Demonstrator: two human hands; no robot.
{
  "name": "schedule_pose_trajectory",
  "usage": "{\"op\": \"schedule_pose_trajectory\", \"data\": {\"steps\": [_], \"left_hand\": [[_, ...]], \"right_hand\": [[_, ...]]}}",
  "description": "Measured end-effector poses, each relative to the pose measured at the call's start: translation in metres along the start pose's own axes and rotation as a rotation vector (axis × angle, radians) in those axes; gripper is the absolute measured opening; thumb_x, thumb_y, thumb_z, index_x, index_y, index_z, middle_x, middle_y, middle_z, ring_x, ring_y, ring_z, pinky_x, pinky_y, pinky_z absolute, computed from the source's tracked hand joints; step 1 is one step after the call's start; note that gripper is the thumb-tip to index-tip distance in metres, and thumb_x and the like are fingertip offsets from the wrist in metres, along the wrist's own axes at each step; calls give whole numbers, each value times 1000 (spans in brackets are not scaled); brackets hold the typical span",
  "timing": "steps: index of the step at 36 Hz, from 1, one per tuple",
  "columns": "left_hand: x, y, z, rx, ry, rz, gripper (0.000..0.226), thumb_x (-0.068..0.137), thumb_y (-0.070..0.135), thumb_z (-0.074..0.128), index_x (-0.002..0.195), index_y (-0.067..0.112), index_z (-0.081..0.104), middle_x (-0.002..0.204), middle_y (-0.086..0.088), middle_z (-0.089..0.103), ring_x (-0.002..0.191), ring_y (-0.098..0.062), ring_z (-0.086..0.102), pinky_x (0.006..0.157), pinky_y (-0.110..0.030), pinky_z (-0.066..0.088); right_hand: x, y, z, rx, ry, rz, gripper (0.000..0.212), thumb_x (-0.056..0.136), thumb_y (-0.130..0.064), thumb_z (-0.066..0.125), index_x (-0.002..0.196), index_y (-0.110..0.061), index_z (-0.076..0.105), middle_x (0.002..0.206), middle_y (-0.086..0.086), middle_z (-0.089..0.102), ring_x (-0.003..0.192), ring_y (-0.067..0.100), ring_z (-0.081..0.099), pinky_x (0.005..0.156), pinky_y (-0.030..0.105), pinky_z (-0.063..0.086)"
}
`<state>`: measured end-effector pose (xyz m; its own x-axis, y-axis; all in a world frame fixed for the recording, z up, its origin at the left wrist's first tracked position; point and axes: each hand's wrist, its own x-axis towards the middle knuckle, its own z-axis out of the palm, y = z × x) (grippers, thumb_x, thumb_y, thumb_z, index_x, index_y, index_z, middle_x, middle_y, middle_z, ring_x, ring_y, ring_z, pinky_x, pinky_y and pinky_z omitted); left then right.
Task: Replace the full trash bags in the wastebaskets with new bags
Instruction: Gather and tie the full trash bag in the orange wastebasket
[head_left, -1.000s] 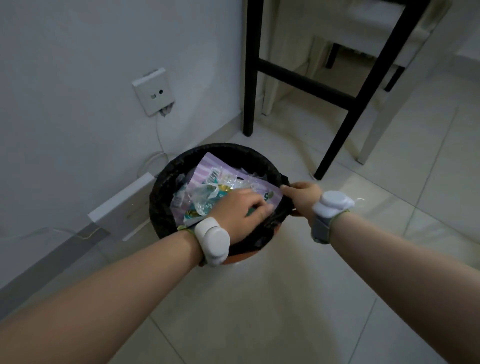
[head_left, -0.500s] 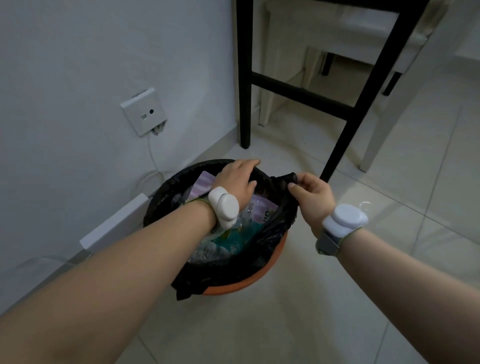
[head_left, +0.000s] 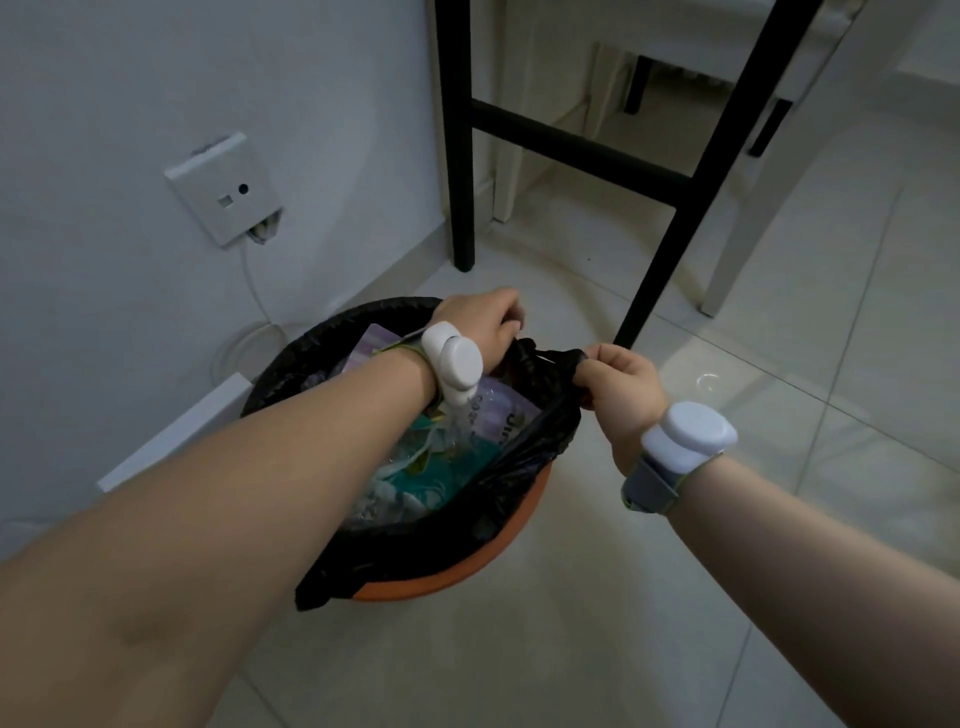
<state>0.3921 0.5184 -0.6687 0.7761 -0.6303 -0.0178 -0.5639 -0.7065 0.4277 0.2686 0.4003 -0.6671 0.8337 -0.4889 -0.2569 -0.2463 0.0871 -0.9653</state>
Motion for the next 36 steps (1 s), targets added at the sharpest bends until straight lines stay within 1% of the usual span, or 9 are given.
{"op": "schedule_pose_trajectory", "data": {"steps": [7,12,16,20,23,25,28,32,36], "left_hand": [[2,-3,-3,58,-143,27,42,86,47,56,125,33,50,110,8,60,102,-15,58,92,-35,37],[2,-5,-1,86,-253,-7,21,91,45,48,100,34,64,112,10,61,106,-16,56,92,-36,31],[2,-12,3,-88,-148,-73,20,94,33,46,92,20,61,96,1,69,94,-22,62,86,-35,45],[1,-9,-6,-302,-25,-102,18,96,25,42,83,17,52,71,5,69,68,-10,60,72,-29,45],[0,-2,-15,-281,59,-18,16,96,25,45,83,17,50,63,5,59,66,-19,58,67,-29,42],[-3,5,-23,-296,83,46,14,95,24,48,82,19,50,61,9,52,63,-16,54,63,-26,39],[-10,13,-39,-355,97,121,13,94,21,50,82,17,52,63,6,55,55,-1,50,56,-13,35],[-20,-7,-55,-384,109,102,22,88,30,61,103,15,60,87,-6,65,75,-9,59,70,-18,46],[-24,-57,-51,48,-10,-37,54,83,47,61,130,23,50,124,-3,58,115,-19,53,97,-32,40]], "right_hand": [[0,-4,4,109,-73,-26,34,80,20,38,70,-7,55,47,-8,57,45,5,53,47,17,46],[-3,-3,4,96,-124,-53,35,81,19,40,71,-8,60,59,-1,61,58,14,56,58,24,50],[-1,0,2,49,-45,-4,31,81,15,42,65,-7,56,60,8,50,56,19,45,54,27,40],[-3,-1,-3,-56,3,38,19,88,-3,47,71,-8,56,62,6,49,55,16,45,52,27,34],[-4,-7,1,-127,-84,-2,14,92,-28,56,94,-15,59,80,-1,59,68,13,54,59,23,40],[-1,-9,9,-167,-169,-1,35,85,-36,64,114,-20,54,94,-4,62,78,7,60,63,16,46],[3,-14,20,-276,-135,-51,18,83,-24,69,99,-17,63,87,2,66,74,14,62,67,27,52],[3,-22,24,-163,-62,-154,11,90,-14,60,80,-13,65,63,3,65,48,11,51,47,23,42],[0,-31,19,-6,-94,-202,15,92,-7,55,80,-14,62,52,-1,54,46,10,45,46,19,40]]}}
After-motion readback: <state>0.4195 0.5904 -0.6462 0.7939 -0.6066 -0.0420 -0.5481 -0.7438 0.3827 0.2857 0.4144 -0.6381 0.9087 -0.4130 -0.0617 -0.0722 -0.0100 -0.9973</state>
